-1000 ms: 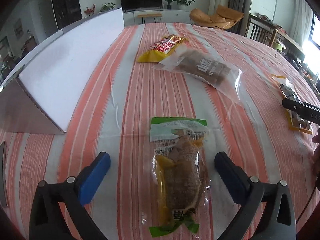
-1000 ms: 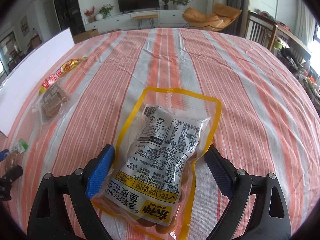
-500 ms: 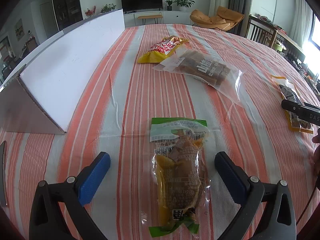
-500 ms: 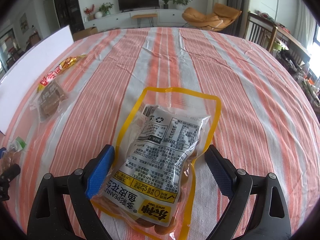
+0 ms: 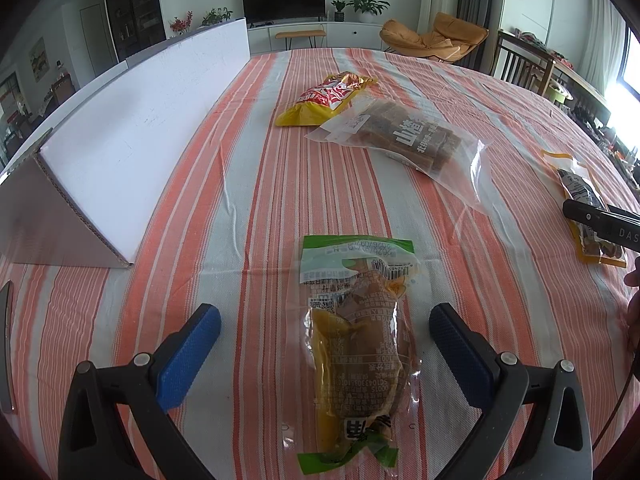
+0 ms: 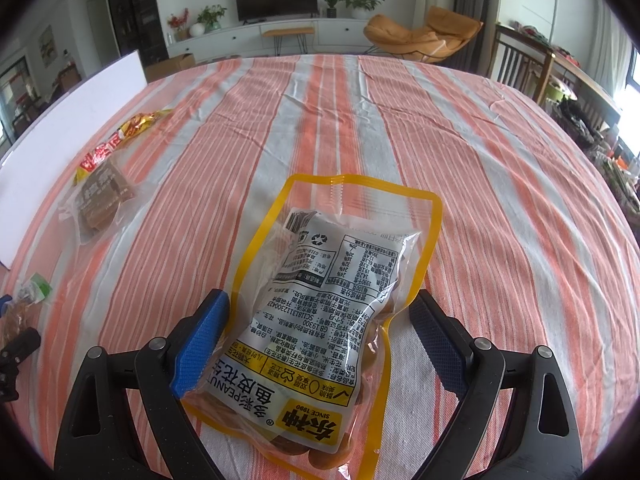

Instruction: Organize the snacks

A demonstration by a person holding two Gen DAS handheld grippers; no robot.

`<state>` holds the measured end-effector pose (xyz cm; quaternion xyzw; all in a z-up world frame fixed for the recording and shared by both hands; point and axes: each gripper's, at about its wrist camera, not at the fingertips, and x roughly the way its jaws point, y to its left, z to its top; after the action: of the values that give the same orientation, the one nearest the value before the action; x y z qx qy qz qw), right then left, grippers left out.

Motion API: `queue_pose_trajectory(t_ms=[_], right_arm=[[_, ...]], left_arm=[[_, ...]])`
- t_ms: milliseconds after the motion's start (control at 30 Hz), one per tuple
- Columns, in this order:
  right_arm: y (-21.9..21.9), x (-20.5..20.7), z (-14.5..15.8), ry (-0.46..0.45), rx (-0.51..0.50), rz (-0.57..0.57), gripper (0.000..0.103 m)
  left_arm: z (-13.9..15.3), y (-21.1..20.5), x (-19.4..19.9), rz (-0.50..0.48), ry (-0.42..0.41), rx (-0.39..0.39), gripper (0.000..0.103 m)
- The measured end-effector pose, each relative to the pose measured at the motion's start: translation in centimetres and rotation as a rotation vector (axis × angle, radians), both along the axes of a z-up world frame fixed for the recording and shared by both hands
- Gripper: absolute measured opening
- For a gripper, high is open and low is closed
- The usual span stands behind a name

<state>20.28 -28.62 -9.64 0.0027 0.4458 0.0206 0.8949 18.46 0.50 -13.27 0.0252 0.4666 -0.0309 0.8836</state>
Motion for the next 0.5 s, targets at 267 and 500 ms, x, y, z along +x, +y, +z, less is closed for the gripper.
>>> queue_pose_trajectory(t_ms=[267,500], right_arm=[[0.10,-0.04,-0.01,-0.007,-0.007,0.001,0.093],[0.11,-0.08,-0.01,-0.009,-0.009,0.001,0.093]], left_arm=[[0.07,0.02,-0.07,-0.001,0.000,0.000,0.103],[0.04,0.02,-0.02,-0.002,0.000,0.000,0.103]])
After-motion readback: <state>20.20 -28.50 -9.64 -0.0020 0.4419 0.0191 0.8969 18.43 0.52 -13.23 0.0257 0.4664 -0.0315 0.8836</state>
